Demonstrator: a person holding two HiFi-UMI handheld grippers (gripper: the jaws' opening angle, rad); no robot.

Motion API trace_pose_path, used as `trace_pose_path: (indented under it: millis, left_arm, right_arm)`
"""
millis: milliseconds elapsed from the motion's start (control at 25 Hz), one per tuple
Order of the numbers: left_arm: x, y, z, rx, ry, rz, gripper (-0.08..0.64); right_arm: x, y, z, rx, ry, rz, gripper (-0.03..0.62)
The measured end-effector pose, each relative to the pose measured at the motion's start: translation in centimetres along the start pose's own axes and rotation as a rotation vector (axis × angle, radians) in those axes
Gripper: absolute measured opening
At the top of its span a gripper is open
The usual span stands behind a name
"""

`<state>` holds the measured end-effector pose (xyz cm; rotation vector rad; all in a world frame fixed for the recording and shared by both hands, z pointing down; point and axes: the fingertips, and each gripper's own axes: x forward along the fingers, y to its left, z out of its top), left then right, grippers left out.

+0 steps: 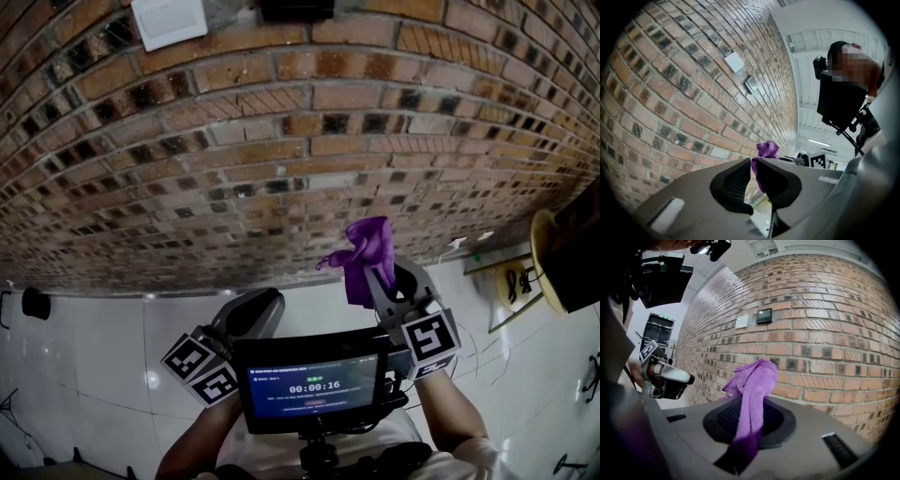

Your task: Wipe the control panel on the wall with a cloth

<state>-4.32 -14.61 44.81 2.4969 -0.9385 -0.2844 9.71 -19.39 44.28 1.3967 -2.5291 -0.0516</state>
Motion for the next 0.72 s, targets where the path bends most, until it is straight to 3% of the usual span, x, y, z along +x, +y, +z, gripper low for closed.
trace_pose_path:
  millis: [720]
  left_arm:
    - [-0.26,0.43,-0.10,0.006,-0.004,0.006,0.034]
  right_arm:
    - [0.01,0.57,0.02,-0.004,0.014,0.013,0.080]
